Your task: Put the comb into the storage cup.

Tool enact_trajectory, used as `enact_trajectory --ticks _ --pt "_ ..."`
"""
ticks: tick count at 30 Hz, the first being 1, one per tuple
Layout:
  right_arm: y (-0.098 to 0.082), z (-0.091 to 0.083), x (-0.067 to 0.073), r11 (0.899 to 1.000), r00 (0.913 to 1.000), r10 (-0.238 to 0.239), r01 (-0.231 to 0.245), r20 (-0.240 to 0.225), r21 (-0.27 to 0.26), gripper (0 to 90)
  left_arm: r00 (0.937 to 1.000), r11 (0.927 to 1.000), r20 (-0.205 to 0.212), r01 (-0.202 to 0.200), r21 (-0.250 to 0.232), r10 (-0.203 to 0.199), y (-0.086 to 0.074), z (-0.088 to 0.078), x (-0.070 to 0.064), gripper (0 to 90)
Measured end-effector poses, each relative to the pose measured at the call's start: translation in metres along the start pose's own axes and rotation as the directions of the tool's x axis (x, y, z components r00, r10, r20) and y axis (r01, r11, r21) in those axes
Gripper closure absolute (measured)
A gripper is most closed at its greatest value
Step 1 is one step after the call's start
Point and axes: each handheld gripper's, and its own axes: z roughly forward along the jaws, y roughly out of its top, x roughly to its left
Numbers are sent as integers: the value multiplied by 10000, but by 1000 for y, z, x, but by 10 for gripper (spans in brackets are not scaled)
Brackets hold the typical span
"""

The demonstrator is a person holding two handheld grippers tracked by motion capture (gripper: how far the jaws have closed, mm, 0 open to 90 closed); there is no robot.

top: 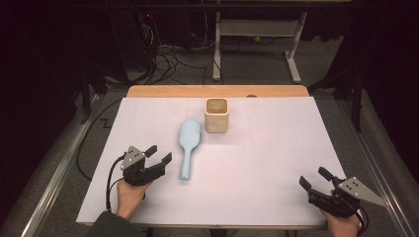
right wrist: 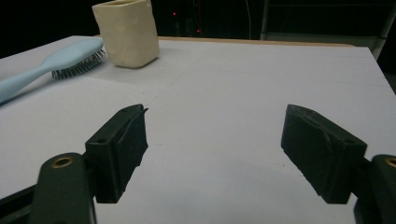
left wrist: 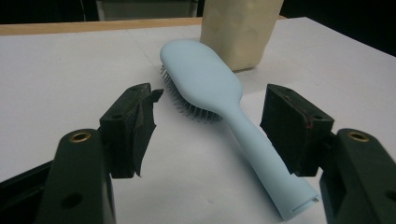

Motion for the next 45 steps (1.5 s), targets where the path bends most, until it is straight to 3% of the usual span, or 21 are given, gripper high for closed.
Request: enact_trajectory --ticks 26,45 --pt "0 1 0 10000 9999 -91 91 -48 22 229 9996 9999 294 40 142 -44 11 19 -8 347" --pt "0 1 0 10000 9999 -80 80 -93 -7 228 9994 9980 344 32 630 -54 21 34 -14 352"
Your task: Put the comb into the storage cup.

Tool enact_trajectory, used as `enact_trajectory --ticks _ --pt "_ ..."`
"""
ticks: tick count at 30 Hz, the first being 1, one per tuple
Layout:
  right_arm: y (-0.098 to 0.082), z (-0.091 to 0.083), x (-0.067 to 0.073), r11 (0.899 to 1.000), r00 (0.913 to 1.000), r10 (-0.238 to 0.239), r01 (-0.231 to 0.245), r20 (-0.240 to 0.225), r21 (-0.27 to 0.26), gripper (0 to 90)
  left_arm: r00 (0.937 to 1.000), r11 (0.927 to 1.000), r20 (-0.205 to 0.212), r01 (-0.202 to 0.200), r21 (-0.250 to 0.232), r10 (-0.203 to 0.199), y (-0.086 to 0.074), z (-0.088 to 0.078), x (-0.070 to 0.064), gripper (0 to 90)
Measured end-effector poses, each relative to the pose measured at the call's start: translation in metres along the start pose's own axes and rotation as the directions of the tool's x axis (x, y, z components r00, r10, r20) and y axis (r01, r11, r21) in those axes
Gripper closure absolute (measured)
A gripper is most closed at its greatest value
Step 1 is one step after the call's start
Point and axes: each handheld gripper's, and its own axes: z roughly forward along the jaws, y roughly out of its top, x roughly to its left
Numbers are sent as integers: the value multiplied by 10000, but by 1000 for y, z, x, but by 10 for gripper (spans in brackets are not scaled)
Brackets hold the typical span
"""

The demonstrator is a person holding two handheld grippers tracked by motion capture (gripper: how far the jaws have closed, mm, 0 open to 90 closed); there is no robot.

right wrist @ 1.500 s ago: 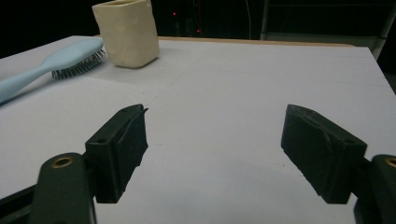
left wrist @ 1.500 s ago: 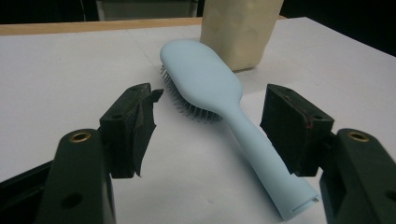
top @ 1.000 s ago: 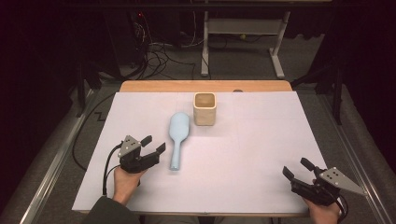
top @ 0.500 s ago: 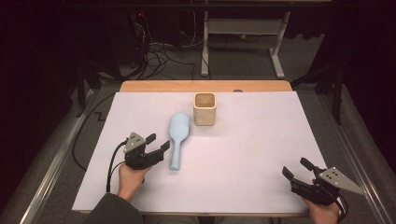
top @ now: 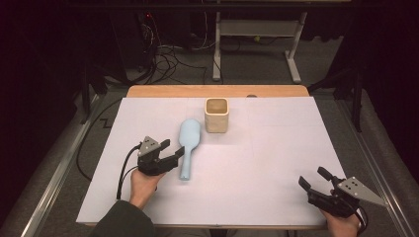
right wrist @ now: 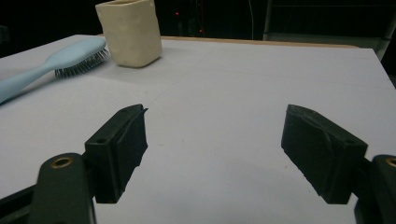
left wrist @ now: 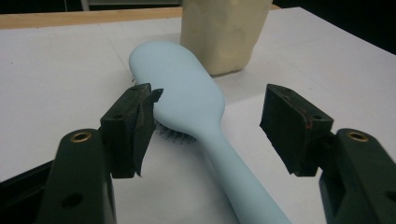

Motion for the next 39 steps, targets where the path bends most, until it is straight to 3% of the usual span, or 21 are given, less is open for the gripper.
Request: enact_trajectory --ticks 10,13,18,25,31,34,39 --pt "0 0 0 10000 10000 -7 7 7 3 228 9998 9991 -7 -196 364 197 9 5 -4 347" --pt "0 0 0 10000 10000 12 -12 -3 -12 228 9999 9980 100 -48 625 42 14 7 -6 334" --pt "0 0 0 10000 10000 19 -19 -28 -17 228 9997 9921 82 239 1231 -251 21 12 -8 284" --pt "0 -1 0 10000 10000 55 -55 -12 -36 228 9992 9826 160 335 1829 -371 31 15 -10 324" --pt "0 -1 0 10000 10000 24 -24 -30 -45 228 9995 9620 188 198 2722 -259 40 17 -10 360" --pt "0 0 0 10000 10000 -57 57 -18 -6 230 9997 9467 79 186 3217 -223 44 19 -10 365" --pt "0 0 1 9999 9999 -129 129 -36 22 232 9998 9279 -80 212 3723 -196 51 21 -9 374"
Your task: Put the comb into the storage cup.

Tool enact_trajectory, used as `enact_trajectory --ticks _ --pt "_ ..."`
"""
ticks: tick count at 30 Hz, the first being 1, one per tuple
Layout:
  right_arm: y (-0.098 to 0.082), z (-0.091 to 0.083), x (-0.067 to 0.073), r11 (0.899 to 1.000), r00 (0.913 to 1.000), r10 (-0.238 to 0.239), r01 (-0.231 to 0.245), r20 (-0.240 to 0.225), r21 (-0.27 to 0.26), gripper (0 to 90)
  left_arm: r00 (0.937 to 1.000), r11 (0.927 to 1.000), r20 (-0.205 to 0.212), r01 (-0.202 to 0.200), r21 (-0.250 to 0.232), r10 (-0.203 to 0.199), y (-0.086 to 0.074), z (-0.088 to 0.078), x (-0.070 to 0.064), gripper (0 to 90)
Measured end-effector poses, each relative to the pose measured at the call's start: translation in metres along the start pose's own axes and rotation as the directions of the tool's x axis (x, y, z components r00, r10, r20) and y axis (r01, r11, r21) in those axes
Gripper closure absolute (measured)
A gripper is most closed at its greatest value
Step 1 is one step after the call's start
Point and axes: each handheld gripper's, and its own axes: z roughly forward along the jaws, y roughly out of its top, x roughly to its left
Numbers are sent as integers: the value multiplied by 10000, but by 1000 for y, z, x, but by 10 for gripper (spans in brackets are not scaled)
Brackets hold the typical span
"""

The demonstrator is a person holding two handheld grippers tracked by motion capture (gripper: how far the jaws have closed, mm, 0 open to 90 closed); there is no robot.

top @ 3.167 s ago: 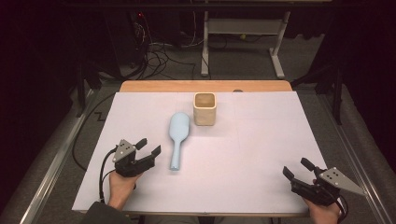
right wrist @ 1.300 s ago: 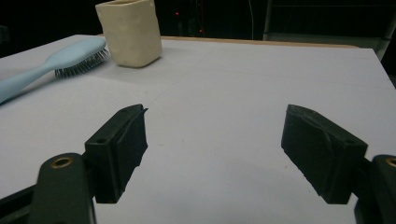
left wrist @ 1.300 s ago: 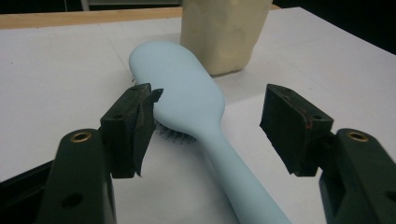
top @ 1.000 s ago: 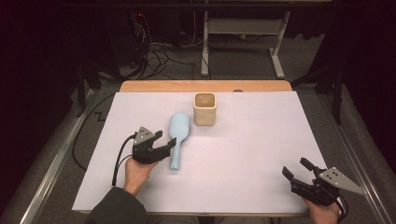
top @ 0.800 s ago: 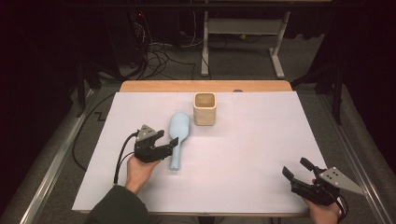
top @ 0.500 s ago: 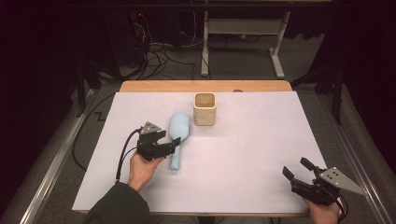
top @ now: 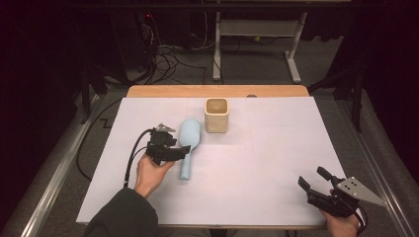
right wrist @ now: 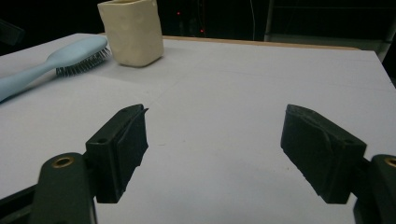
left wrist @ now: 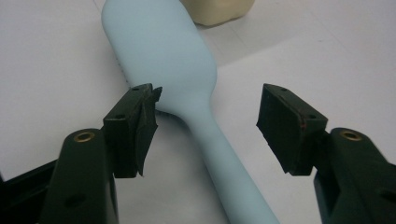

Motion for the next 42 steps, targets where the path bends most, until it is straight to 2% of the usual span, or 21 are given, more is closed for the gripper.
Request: enact_trajectory --ticks 7,10,13,23,34,39,42 --pt "0 0 0 10000 10000 24 -24 -33 5 232 9999 9963 -35 169 844 -167 8 4 1 383" --pt "0 0 0 10000 10000 41 -41 -36 14 232 10000 9939 96 1 1104 -11 10 5 2 380" --pt "0 0 0 10000 10000 15 -15 -46 40 232 9998 9915 200 -4 1302 -22 12 9 1 371" --pt "0 1 1 9999 9999 -79 80 -90 79 232 9996 9781 139 193 2073 -227 13 22 4 335" --pt "0 1 1 9999 9999 -60 61 -98 83 232 9990 9684 109 393 2461 -434 14 38 3 337" --pt "0 1 1 9999 9999 -61 62 -111 94 232 9982 9636 -22 582 2610 -597 14 44 3 337" --pt "0 1 1 9999 9999 -55 56 -109 83 232 9985 9617 -204 545 2687 -509 13 46 4 331"
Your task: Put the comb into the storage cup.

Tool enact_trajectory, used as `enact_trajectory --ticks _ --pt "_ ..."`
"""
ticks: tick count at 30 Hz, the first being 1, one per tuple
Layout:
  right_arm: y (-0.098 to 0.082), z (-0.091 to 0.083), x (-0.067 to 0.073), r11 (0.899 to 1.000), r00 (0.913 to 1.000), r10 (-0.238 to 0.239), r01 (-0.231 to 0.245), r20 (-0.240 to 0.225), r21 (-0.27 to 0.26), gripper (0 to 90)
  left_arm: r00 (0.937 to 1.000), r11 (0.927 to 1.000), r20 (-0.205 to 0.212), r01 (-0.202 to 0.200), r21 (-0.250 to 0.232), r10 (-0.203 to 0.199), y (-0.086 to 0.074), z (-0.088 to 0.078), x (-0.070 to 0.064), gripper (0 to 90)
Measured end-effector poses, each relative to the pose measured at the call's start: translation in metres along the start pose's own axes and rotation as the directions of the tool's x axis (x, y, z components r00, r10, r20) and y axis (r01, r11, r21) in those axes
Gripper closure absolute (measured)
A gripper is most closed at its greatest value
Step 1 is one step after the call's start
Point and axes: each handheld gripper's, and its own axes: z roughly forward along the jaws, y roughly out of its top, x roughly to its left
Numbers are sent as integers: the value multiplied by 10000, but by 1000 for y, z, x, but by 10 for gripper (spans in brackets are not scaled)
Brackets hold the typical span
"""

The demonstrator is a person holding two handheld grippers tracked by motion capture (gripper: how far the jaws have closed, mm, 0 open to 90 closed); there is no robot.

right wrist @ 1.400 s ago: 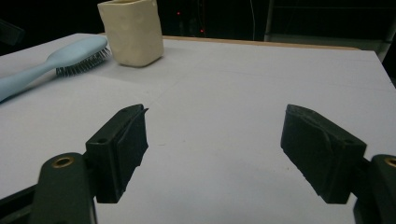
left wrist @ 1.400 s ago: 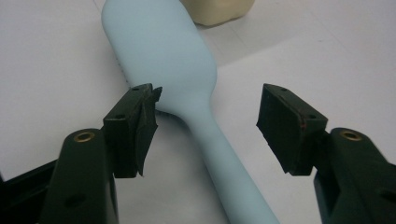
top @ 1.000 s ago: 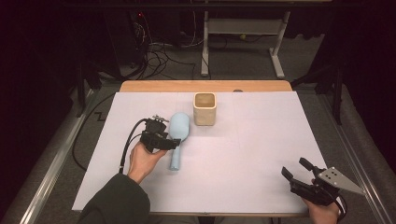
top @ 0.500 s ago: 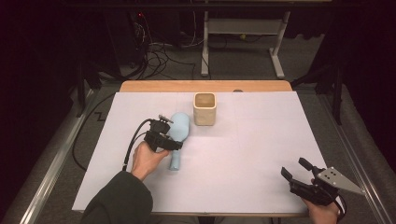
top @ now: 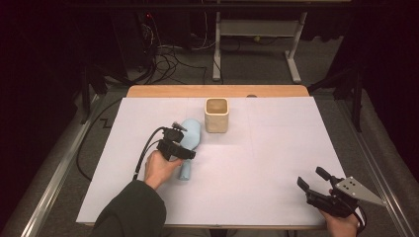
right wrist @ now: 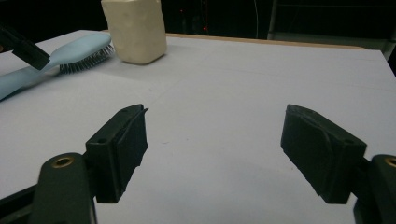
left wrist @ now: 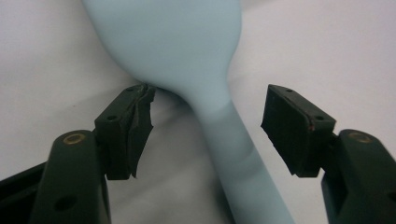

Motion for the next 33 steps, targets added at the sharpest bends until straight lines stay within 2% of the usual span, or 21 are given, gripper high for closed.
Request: enact_trajectory --ticks 2,15,17,22,29,33 --pt "0 0 0 10000 10000 -23 23 0 -8 232 9999 10000 -132 57 45 -56 0 2 1 331" --pt "0 0 0 10000 10000 -38 38 -22 17 232 9994 9992 -22 350 200 -349 2 13 2 331" --pt "0 0 0 10000 10000 -42 42 -20 18 232 9993 9993 -150 347 154 -345 2 14 1 336" --pt "0 0 0 10000 10000 -39 39 -22 34 232 9989 9995 -415 231 221 -222 1 15 1 365" --pt "0 0 0 10000 10000 -42 42 -48 17 232 9995 9994 -231 202 274 -196 1 14 2 431" --pt "0 0 0 10000 10000 -51 51 -73 -2 232 9994 9996 -308 131 243 -123 1 12 2 480"
